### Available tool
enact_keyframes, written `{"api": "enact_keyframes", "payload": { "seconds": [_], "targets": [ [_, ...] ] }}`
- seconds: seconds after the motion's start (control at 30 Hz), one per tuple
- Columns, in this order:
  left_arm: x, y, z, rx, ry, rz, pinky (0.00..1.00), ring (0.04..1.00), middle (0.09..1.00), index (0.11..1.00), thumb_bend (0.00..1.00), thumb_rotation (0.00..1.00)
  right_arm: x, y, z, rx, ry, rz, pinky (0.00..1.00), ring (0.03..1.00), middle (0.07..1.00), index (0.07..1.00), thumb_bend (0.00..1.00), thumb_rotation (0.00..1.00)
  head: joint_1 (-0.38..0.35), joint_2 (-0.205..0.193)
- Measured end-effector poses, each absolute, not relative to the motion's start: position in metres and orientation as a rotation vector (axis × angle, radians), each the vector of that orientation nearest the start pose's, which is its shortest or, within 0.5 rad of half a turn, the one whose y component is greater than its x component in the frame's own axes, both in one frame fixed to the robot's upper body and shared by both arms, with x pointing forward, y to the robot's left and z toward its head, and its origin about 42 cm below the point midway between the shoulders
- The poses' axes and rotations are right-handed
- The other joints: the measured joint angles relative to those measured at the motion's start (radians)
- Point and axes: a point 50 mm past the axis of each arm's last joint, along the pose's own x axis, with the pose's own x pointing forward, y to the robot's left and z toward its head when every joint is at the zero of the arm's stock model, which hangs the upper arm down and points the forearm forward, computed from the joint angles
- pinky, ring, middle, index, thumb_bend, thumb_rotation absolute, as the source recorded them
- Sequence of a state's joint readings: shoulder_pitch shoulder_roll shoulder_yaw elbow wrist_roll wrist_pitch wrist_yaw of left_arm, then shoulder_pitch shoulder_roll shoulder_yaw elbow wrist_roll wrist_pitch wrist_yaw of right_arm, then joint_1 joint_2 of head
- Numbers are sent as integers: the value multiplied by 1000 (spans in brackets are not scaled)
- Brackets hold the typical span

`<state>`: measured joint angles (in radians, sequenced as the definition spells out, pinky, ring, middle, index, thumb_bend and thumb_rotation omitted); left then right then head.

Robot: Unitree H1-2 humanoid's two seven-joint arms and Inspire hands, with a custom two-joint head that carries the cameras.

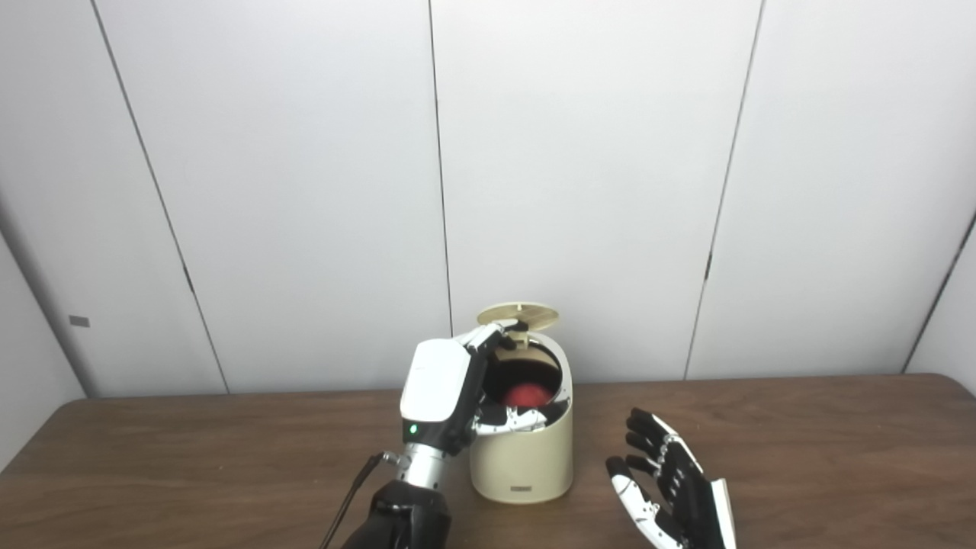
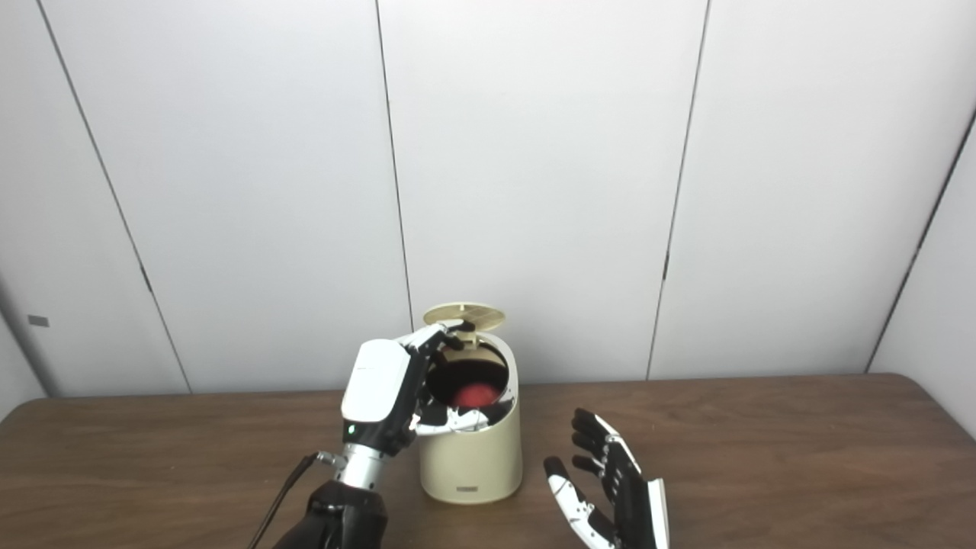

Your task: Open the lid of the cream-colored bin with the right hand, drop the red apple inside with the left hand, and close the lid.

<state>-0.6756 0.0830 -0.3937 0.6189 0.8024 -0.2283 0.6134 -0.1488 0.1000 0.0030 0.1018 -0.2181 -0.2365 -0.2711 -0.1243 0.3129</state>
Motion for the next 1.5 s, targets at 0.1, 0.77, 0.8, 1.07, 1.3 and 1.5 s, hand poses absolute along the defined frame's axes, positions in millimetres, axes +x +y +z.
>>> {"api": "enact_keyframes", "payload": {
  "seconds": [0.1,0.77,0.8,1.07,1.3,1.5],
  "targets": [
    [451,109,190,915,-700,-4,546,663,715,736,1000,439,327,-172,130,-77,-295,-206,696,781,792,772,225,322,2,5],
    [426,114,197,645,-888,92,325,414,491,502,502,0,331,-173,131,-93,-306,-184,713,793,803,778,229,343,0,15],
    [423,114,203,600,-911,103,348,423,490,503,501,0,331,-173,131,-94,-306,-181,716,793,806,781,236,371,-2,18],
    [403,138,197,466,-931,79,509,619,676,500,477,89,329,-160,135,-250,-386,-53,808,870,883,865,312,697,-20,31],
    [374,195,180,364,-765,36,639,707,744,759,327,771,326,-163,143,-366,-443,-71,845,911,922,896,407,739,-28,37],
    [344,227,139,177,-451,-146,815,882,914,938,507,710,310,-184,153,-529,-492,-66,936,984,995,983,561,821,-28,41]
  ]
}}
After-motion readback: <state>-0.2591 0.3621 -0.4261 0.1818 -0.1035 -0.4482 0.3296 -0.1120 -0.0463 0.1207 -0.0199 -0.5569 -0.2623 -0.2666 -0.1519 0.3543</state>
